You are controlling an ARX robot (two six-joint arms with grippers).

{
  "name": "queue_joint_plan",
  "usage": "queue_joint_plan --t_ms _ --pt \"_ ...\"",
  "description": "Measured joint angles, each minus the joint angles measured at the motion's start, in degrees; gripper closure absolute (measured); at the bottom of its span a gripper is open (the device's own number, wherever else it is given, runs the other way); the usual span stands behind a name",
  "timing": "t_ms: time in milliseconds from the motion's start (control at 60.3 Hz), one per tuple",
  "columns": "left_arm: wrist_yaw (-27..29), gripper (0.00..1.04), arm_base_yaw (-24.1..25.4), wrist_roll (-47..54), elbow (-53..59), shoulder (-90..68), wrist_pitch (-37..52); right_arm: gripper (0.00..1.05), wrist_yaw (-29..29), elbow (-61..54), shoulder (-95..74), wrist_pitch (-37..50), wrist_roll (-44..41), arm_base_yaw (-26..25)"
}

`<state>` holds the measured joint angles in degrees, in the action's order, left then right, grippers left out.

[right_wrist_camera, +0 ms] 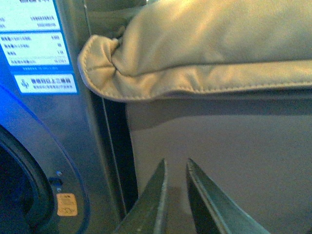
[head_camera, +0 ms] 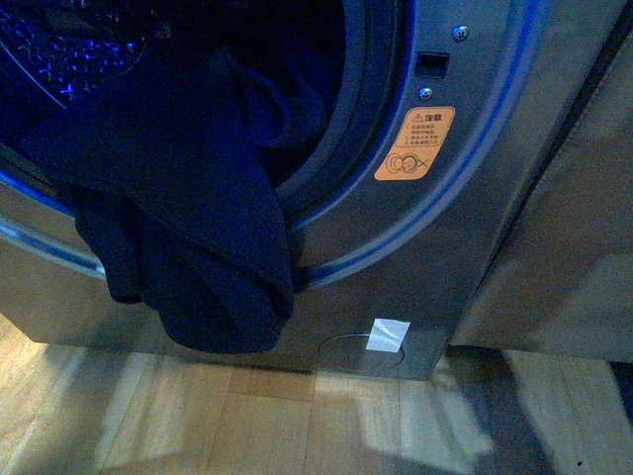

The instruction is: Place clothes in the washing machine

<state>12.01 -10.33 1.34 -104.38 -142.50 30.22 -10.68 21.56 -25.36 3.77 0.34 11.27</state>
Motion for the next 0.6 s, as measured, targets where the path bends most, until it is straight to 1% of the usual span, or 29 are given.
queue_joint_plan --t_ms 33,50,232,249,265,315,431,597 --pt "0.15 1.00 0.02 -0.02 -1.42 -0.39 -0.63 1.03 0.83 -1.64 1.01 0.52 -0.09 -0.87" --pt "0.26 1.00 0.04 -0.02 -2.08 -0.59 -0.81 1.03 1.20 -2.38 1.49 0.72 -0.20 -1.29" --pt "0.77 1.00 0.02 -0.35 -7.48 -1.57 -2.23 1.02 4.11 -7.17 4.92 2.08 -0.17 -4.15" --pt "0.85 1.00 0.02 -0.35 -7.82 -1.66 -2.27 1.02 4.76 -7.43 5.16 2.10 -0.20 -4.61" --pt "0.92 1.00 -0.02 -0.48 -8.55 -1.84 -2.32 1.02 6.93 -7.93 5.57 2.14 -0.17 -5.75" --pt "1.14 1.00 -0.04 -0.50 -9.66 -2.14 -2.34 1.02 9.60 -8.90 6.36 2.23 -0.20 -8.33" --pt "1.57 1.00 -0.20 -1.05 -12.46 -2.97 -2.45 1.02 10.23 -10.78 7.93 2.60 -0.17 -10.78" --pt "1.81 1.00 -0.48 -1.38 -15.39 -4.44 -3.37 1.02 10.43 -13.07 9.86 2.84 -0.17 -11.02"
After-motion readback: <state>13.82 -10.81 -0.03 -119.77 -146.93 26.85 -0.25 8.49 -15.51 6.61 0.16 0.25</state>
